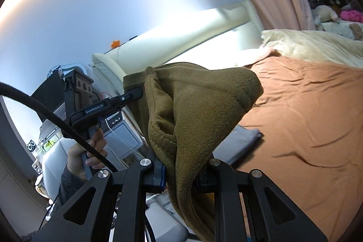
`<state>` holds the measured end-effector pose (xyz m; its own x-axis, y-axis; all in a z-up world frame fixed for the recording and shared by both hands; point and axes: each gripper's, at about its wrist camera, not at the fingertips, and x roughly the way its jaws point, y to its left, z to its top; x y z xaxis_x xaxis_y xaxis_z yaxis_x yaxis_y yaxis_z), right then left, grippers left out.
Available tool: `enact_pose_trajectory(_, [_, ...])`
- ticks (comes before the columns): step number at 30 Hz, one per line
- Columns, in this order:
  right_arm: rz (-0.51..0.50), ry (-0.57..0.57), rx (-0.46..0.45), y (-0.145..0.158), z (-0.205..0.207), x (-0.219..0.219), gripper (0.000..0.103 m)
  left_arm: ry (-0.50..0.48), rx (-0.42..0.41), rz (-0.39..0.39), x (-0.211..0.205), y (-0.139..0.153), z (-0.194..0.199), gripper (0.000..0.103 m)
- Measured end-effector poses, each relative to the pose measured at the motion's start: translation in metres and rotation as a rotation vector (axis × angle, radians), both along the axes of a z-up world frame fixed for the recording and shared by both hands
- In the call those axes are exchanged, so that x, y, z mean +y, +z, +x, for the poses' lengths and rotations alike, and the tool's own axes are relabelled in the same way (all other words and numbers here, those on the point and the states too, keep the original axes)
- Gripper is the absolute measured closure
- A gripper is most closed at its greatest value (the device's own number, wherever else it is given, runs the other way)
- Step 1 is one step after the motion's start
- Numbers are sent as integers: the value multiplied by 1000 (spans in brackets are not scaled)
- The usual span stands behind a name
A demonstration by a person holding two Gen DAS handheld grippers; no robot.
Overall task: Fold small clothes
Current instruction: 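Lift the folded shirt with both grippers and carry it toward the clothes stack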
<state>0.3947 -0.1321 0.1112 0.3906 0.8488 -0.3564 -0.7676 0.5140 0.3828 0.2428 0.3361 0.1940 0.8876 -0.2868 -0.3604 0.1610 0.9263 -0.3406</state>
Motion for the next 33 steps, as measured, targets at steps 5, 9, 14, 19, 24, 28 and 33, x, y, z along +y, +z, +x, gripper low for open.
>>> enact_pose_trajectory(5, [4,56,15,-14,18,32,89,80,12,19,46,-9,0,96])
enact_pose_trajectory(9, [7,83,24,-23,30,52,89,136,21,22,82,-14,1,96])
enact_pose_trajectory(14, [-5,120,38,-37,45,80,89,208,43,40,116,-21,3,96])
enact_pose_trajectory(19, [-18,152,66,-50,62,101,89,257,62,41,143,-28,7,96])
enact_pose_trajectory(24, [-28,179,97,-58,80,111,89,309,79,28,167,-39,9,96])
enact_pose_trajectory(28, [-43,192,127,-73,108,114,89,342,114,35,179,-56,27,96])
enact_pose_trajectory(33, [-62,203,156,-94,144,111,89,360,160,25,188,-82,69,96])
